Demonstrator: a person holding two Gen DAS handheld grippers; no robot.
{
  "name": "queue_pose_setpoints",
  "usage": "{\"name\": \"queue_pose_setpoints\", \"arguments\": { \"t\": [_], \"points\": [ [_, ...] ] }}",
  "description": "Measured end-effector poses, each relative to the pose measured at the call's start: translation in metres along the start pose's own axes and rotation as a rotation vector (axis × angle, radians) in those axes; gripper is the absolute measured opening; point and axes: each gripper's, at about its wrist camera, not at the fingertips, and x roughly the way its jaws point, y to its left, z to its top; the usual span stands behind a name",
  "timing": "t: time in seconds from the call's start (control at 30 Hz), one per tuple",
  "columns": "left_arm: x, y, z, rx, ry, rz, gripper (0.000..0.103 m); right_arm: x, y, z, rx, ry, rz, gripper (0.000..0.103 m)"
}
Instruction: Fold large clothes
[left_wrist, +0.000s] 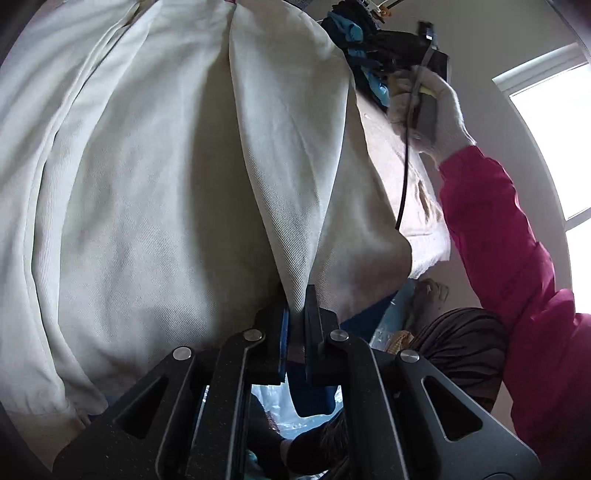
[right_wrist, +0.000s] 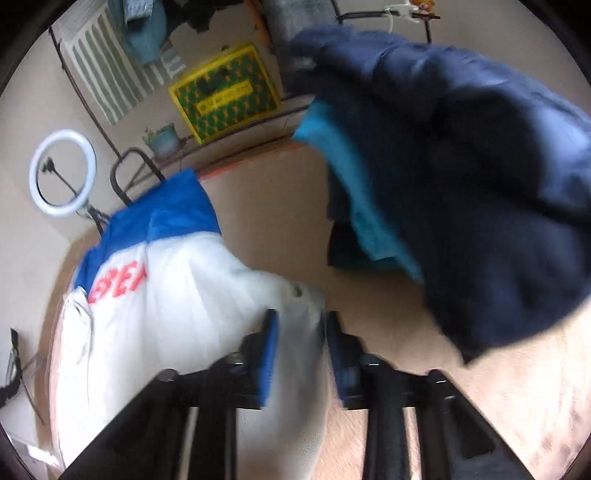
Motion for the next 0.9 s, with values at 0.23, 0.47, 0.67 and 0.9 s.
{"name": "queue_pose_setpoints", "arguments": {
  "t": [0.23, 0.47, 0.67, 0.9],
  "points": [
    [-0.006, -0.004, 0.001, 0.015, 0.015, -0.046, 0.032, -0.098, 0.004, -0.014, -0.013, -0.06, 0.183, 0.036],
    [-0.004, 0.001, -0.003, 0.023, 0.031, -0.061, 0.032, -0.172, 0.03, -0.107, -0.141, 0.026, 0.206, 0.043],
    [0.001, 0.006, -0.002, -0.004, 0.03, -0.091, 0.032, -0.178, 0.03, -0.22, -0.165, 0.244, 0.218, 0.043],
    [-0.002, 0.011, -0.007, -0.007, 0.034, -0.115, 0.019, -0.154, 0.03, -0.278, -0.184, 0.357, 0.227, 0.045]
  ]
}}
